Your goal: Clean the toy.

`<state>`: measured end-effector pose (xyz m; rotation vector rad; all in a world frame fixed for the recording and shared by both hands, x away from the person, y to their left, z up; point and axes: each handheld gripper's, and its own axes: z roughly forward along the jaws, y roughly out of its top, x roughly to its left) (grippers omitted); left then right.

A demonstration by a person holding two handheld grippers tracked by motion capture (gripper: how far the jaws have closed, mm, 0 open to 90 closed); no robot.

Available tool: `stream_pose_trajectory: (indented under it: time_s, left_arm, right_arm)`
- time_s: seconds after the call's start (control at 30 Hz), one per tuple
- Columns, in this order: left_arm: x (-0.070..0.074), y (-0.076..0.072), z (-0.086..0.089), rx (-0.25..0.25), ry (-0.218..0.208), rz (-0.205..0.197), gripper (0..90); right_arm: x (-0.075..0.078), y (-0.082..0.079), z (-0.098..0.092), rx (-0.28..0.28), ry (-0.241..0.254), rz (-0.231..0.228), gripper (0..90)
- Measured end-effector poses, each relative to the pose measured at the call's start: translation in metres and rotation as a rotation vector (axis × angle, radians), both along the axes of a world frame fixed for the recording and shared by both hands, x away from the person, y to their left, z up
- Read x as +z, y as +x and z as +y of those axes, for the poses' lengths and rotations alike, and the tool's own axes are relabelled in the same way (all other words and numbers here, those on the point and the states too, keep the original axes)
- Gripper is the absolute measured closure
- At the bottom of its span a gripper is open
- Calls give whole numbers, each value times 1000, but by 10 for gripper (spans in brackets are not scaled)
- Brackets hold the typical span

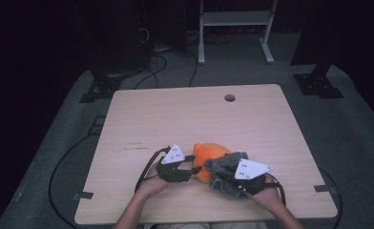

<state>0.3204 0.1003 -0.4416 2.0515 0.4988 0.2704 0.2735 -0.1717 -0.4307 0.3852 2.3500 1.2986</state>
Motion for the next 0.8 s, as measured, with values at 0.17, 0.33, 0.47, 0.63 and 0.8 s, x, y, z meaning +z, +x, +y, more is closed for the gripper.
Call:
stream_pose_trajectory:
  time_s: [0.17,0.33,0.47,0.63,0.8]
  left_arm:
    - [-1,1,-2,2,-2,-6,505]
    - [-1,2,0,4,4,0,501]
    - [-2,3,1,12,7,4,496]
    - [-3,6,1,21,3,9,448]
    - [-3,5,2,22,4,8,449]
  right_arm:
    - [-5,14,-29,-128,-28,31,772]
    - [-12,25,-54,-249,-70,95,773]
    - [-10,23,-58,-244,-39,98,773]
    - [-4,6,-34,-97,-8,61,770]
    - [-16,25,-53,-226,-68,131,772]
